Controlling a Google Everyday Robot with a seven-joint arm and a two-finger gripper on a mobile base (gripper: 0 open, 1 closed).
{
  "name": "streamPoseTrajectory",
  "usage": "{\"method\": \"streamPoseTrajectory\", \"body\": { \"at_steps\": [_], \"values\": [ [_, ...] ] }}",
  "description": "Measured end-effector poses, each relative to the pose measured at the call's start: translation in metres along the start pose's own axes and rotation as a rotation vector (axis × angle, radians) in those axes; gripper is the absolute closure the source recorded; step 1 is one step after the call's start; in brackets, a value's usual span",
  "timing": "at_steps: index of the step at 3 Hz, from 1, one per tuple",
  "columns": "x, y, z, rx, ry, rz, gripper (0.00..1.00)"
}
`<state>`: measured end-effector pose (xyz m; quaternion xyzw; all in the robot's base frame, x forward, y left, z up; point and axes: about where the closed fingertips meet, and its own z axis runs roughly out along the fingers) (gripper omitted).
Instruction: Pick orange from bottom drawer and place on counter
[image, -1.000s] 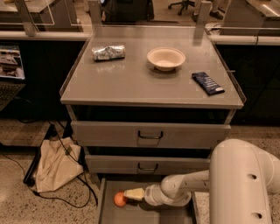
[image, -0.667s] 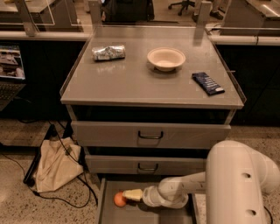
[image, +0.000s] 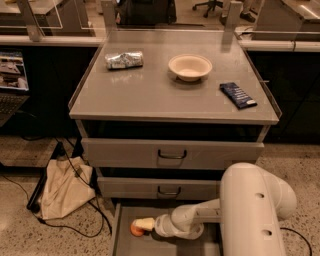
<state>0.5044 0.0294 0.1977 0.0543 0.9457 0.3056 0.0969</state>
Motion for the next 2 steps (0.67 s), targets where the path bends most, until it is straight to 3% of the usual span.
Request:
{"method": "streamPoseTrajectory", "body": {
  "at_steps": [1, 2],
  "values": [
    [0.0003, 0.0140, 0.0388, -0.026, 0.020, -0.023, 0.00],
    [-0.0001, 0.0141, 0.0395, -0.026, 0.019, -0.023, 0.00]
  ]
}}
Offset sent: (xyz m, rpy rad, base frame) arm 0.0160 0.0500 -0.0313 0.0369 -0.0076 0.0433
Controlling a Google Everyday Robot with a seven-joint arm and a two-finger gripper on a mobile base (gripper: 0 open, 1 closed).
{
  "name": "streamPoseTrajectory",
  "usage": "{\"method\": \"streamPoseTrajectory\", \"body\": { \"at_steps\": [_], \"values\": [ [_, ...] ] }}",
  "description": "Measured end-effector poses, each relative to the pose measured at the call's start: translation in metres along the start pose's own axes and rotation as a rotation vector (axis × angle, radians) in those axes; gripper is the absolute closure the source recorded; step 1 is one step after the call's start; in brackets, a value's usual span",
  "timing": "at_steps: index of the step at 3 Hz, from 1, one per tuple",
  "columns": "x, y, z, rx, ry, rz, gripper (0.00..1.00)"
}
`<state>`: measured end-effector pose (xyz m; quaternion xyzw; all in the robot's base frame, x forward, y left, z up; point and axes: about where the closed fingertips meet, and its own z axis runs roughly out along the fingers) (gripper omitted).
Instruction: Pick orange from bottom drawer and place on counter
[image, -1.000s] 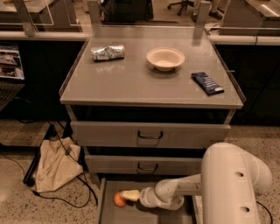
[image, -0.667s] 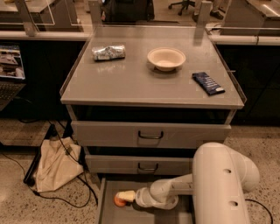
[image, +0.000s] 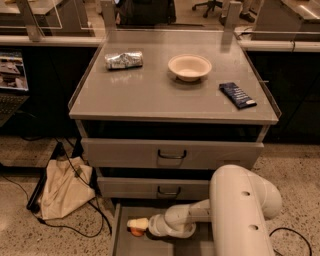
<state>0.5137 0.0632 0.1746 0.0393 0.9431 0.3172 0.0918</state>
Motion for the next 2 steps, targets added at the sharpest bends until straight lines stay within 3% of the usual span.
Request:
{"method": "streamPoseTrajectory", "body": {
  "at_steps": [2],
  "values": [
    [-0.001, -0.011, 0.023, 0.039, -0.033, 0.038, 0.00]
  ]
}}
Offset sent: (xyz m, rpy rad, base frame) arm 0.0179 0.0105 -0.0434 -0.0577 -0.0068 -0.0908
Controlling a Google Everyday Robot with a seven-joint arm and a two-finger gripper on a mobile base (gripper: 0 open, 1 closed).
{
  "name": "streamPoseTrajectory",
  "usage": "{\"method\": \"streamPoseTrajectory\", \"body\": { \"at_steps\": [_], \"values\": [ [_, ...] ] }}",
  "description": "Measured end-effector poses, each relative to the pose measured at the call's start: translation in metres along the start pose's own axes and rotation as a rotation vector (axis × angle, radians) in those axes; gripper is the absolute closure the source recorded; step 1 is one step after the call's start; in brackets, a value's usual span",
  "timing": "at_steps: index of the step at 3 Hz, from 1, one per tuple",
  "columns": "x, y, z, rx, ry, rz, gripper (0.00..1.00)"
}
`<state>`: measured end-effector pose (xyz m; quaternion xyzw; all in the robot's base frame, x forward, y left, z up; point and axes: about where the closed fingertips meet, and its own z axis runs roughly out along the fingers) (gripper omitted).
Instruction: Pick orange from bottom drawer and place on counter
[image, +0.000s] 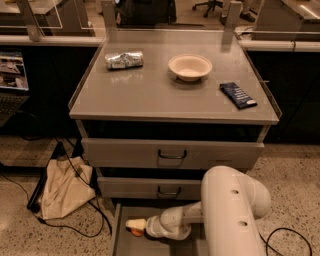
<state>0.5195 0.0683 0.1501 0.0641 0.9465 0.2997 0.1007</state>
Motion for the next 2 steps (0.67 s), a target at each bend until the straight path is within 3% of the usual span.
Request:
{"method": "streamPoseTrajectory", "body": {
  "at_steps": [2],
  "values": [
    [-0.016, 0.007, 0.030, 0.001, -0.017, -0.005, 0.00]
  ]
}}
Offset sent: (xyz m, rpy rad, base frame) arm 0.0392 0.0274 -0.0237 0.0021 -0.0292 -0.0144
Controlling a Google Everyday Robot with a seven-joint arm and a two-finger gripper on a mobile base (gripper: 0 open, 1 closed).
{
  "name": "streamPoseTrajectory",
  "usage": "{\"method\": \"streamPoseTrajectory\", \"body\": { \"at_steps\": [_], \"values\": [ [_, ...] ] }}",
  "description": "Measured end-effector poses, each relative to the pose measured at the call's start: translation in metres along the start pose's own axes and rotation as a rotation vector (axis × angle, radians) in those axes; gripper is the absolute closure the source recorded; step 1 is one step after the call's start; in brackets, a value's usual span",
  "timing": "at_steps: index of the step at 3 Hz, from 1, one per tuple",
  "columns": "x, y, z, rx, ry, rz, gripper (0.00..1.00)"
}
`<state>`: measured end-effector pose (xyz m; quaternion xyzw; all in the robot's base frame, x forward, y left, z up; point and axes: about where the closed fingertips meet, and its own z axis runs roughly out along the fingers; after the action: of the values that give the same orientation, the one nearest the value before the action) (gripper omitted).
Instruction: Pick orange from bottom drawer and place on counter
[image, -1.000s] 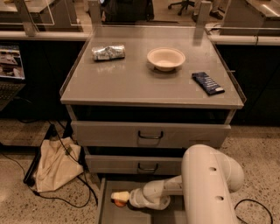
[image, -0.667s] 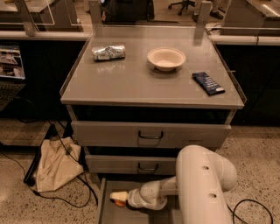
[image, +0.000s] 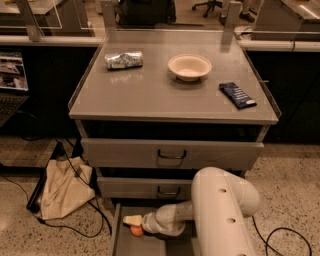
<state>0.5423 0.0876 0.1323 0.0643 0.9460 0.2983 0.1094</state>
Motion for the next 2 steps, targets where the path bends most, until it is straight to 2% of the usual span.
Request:
{"method": "streamPoseTrajectory", "body": {
  "at_steps": [2],
  "values": [
    [-0.0062, 0.0047, 0.0042, -0.013, -0.002, 0.015, 0.03]
  ]
}}
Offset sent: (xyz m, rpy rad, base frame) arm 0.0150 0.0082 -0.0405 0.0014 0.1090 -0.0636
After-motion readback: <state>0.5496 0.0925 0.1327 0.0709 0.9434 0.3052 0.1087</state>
